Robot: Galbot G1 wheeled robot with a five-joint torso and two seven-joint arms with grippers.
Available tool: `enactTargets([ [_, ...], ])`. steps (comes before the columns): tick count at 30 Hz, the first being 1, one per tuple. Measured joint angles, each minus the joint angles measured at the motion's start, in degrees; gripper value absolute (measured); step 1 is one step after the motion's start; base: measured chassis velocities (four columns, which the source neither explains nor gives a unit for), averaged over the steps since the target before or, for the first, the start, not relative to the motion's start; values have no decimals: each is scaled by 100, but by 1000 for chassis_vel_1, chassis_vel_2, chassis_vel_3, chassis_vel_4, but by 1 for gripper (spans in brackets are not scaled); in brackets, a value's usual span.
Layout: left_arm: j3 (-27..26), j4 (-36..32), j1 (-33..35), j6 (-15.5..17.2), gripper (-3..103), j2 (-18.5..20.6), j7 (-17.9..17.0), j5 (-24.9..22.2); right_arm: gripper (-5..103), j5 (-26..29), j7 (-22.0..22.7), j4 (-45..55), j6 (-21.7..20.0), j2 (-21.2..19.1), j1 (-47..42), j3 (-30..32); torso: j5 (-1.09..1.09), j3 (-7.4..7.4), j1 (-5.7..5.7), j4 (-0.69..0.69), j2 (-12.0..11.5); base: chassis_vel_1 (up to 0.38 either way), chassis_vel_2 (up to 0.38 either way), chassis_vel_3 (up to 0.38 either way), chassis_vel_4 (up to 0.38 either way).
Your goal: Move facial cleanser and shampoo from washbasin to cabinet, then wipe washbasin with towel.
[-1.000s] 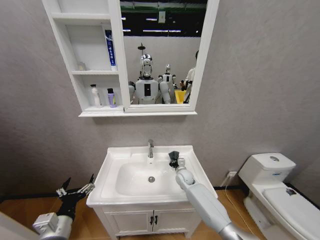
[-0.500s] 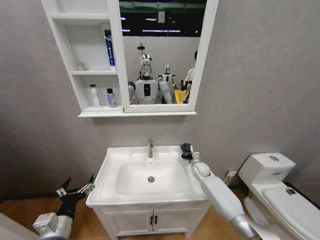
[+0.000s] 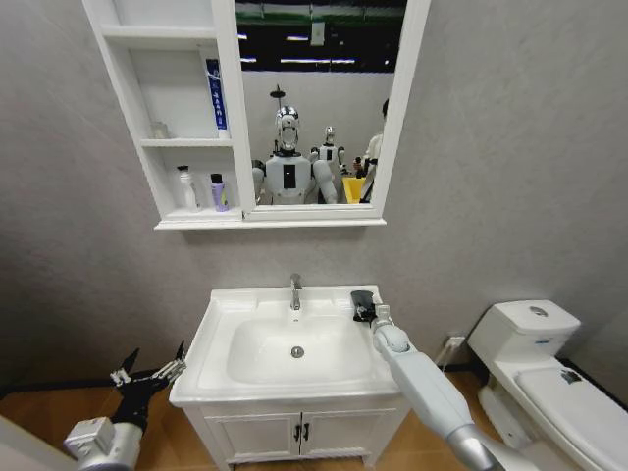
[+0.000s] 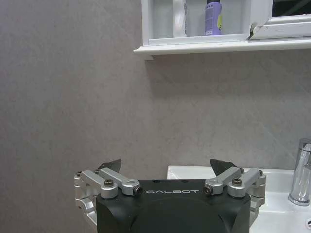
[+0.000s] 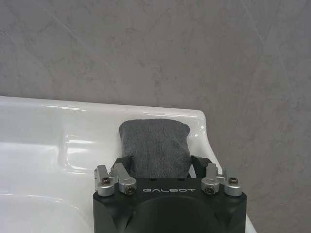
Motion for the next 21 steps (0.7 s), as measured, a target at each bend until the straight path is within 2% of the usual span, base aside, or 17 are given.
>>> enactTargets([
  [1, 0, 0, 0, 0, 100, 0, 0, 0, 69, 0, 0, 0, 0, 0, 0, 0, 0, 0, 0, 0, 0, 0, 0, 0, 0],
  [3, 0, 0, 0, 0, 100, 0, 0, 0, 79, -18, 2, 96, -10, -128, -28, -3, 1, 0, 0, 0, 0, 0, 0, 0, 0],
  [4, 0, 0, 0, 0, 100, 0, 0, 0, 79, -18, 2, 96, -10, -128, -28, -3, 1, 0, 0, 0, 0, 0, 0, 0, 0],
  [6, 0, 0, 0, 0, 100, 0, 0, 0, 90, -31, 2, 222, -11, -264, -64, -7, 0, 0, 0, 0, 0, 0, 0, 0, 0],
  [7, 0, 0, 0, 0, 100, 0, 0, 0, 90, -31, 2, 222, -11, -264, -64, -7, 0, 0, 0, 0, 0, 0, 0, 0, 0],
  [9, 0, 0, 0, 0, 100, 0, 0, 0, 98, -16, -5, 358, -4, -397, -127, -12, -1, 0, 0, 0, 0, 0, 0, 0, 0],
  [17, 0, 0, 0, 0, 100, 0, 0, 0, 100, -63, -76, 755, 201, -637, -304, 15, 1, 0, 0, 1, 0, 0, 0, 0, 0],
  [21, 0, 0, 0, 1, 100, 0, -1, 0, 100, -13, 95, 1544, 168, -955, -716, 162, 0, 0, 0, 1, 0, 0, 0, 0, 0],
])
